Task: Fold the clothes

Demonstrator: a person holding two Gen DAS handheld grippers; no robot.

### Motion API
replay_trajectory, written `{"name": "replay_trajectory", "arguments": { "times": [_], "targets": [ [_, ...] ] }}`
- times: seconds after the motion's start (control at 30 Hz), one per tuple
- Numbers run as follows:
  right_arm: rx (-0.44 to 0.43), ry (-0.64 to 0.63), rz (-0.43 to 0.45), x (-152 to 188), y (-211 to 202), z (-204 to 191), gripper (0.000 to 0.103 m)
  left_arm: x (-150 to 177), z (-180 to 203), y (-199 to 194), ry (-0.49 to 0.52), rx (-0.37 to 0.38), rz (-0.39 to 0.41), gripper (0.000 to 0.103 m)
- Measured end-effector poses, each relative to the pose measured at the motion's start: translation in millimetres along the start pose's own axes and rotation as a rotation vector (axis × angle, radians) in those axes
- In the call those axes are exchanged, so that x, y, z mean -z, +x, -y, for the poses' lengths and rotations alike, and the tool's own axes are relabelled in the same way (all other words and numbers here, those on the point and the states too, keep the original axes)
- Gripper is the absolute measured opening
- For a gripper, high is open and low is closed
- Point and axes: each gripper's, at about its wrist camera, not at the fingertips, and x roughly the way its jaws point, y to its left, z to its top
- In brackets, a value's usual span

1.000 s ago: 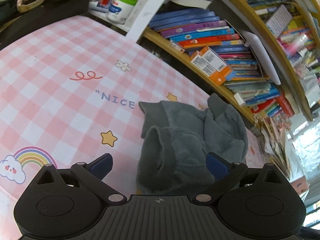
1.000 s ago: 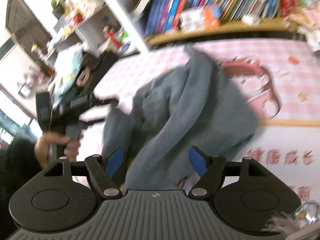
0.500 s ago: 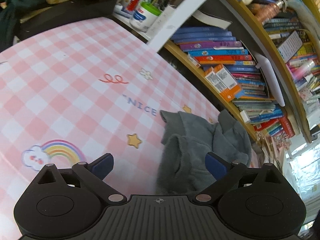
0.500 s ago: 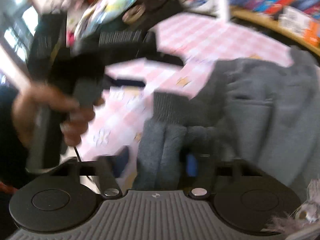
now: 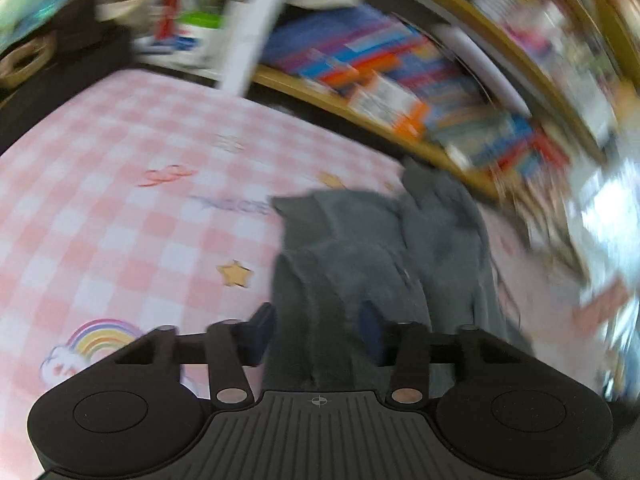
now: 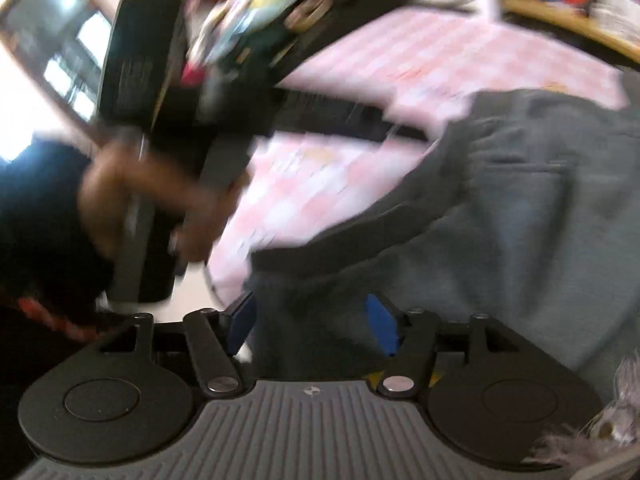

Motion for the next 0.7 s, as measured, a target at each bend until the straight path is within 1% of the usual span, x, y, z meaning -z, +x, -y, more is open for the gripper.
{"name": "replay_trajectory", "arguments": {
  "times": [0.07,0.23,0.27,0.3,0.33,0.37,0.4,0.43,0.5,0.6,0.67,0.7],
  "targets": [
    [0.079,0.076,0.056,3.6,-14.4,15.6,0.059,1.6,4.7,8.6,0.015,0.007,-0.033,0.040],
    [0.345,0.212,0.139,15.3,-29.5,44.1,0.052,2.2,6.3,29.3,0.029,-0.004,-0.070,0.040],
    [0.365,0.224,0.146,18.5,-29.3,46.0,0.049,2.7,6.6,33.3,0.033,-0.007,-0.076,0.040],
    [0.371,0.230,0.150,22.2,-27.7,46.3,0.048,3.0,7.4,37.0,0.043,-0.013,-0.077,0.040],
    [0.379,0.227,0.149,25.1,-24.8,45.5,0.048,3.2,8.3,40.6,0.056,-0.020,-0.076,0.038],
    [0.393,0.218,0.142,25.8,-21.5,44.6,0.045,3.3,9.2,44.2,0.068,-0.027,-0.075,0.036],
    [0.411,0.207,0.136,25.3,-18.1,43.8,0.042,3.0,8.9,45.1,0.072,-0.028,-0.074,0.028],
    [0.429,0.197,0.131,24.6,-14.6,43.0,0.041,2.4,8.0,45.1,0.072,-0.027,-0.074,0.016],
    [0.443,0.195,0.128,24.9,-13.3,45.1,0.041,-0.8,7.4,33.4,0.064,0.000,-0.035,0.002],
    [0.443,0.207,0.132,24.7,-13.7,46.2,0.041,-6.1,6.7,13.0,0.052,0.047,0.033,0.001],
    [0.445,0.213,0.148,23.7,-16.1,44.7,0.041,-11.0,2.9,-4.6,0.021,0.053,0.105,0.001],
    [0.446,0.216,0.156,23.1,-17.6,43.8,0.041,-14.2,-2.3,-13.3,-0.007,0.044,0.142,0.001]
  ]
}}
